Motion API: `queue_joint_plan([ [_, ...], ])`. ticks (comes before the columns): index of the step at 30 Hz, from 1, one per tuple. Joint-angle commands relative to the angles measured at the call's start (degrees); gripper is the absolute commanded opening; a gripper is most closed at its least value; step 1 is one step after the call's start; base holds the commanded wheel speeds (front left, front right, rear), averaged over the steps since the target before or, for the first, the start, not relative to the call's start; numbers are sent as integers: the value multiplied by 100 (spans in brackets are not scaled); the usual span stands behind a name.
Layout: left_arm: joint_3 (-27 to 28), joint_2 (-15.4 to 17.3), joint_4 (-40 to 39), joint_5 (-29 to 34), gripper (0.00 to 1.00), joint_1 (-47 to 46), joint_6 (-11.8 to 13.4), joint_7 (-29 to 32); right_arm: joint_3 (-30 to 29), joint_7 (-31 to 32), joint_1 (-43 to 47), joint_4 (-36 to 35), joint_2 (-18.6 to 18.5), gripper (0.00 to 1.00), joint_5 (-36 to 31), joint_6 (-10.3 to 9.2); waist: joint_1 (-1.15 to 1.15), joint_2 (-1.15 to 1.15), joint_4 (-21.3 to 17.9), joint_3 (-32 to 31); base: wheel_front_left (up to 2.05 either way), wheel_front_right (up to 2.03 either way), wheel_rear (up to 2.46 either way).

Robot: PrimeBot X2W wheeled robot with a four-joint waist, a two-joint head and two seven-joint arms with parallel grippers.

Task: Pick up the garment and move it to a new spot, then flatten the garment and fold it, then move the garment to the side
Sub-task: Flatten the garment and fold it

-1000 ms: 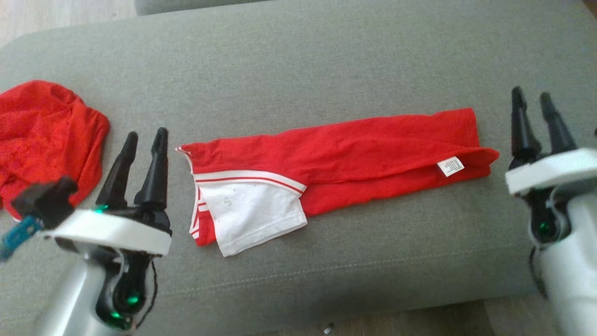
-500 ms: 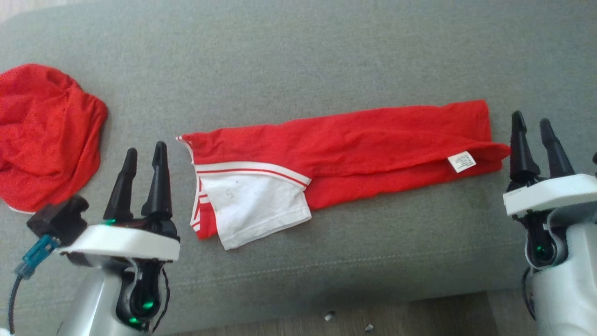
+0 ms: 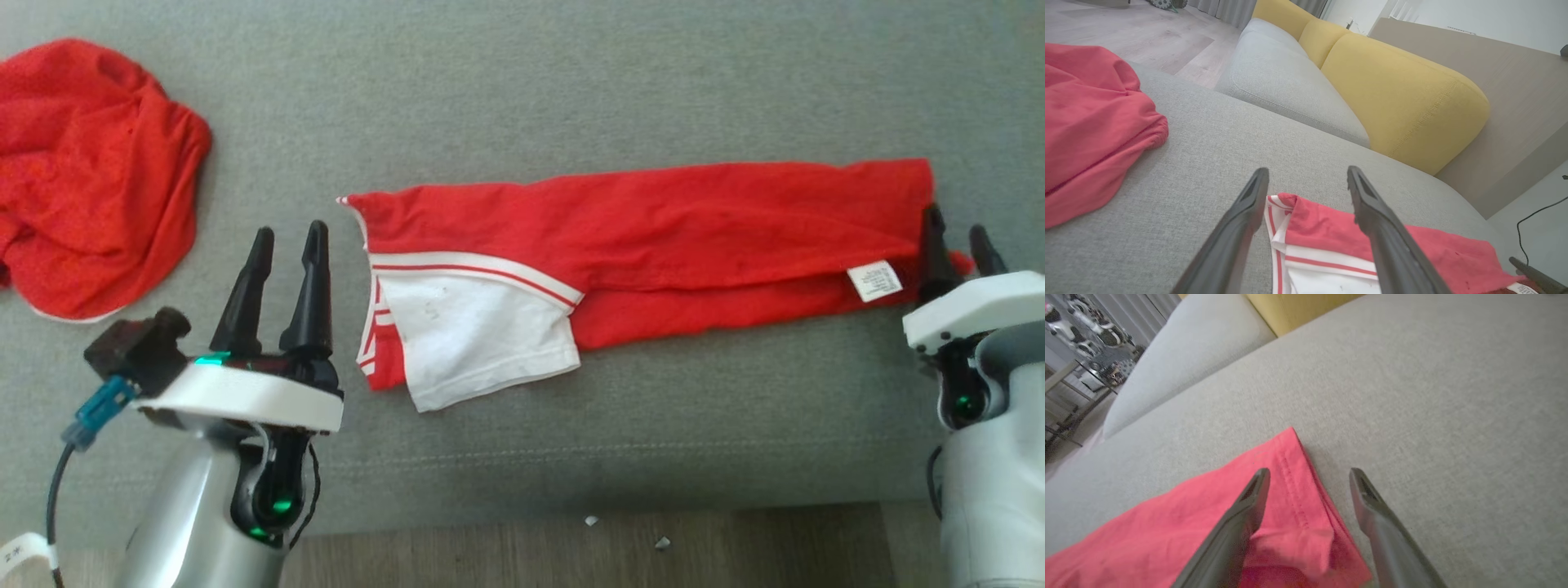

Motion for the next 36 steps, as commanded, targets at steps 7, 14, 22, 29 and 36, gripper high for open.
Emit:
queue_joint_plan([
  [7, 280, 28, -88, 85, 100, -286, -86, -70, -122, 82, -274, 477, 46, 100, -539, 36, 0, 0, 41, 24, 0, 0, 0],
  [14, 309, -29, -72, 141, 100, -290, -119, -70, 20, 166, -344, 795, 127, 100, -618, 36, 0, 0, -18, 17, 0, 0, 0],
  [22, 355, -27, -46, 162, 100, -345, -145, -70, 393, 296, -392, 940, 100, 0, -295, 36, 0, 0, -28, 60, 0, 0, 0],
  [29, 401, -48, 5, 167, 100, -319, -154, -70, 509, 80, -427, 895, -190, 0, -158, 36, 0, 0, -42, -19, 0, 0, 0],
  [36, 438, -90, 35, 159, 100, -277, -169, -70, 188, -83, -588, 984, -716, 0, -436, 36, 0, 0, -71, -123, 0, 0, 0],
])
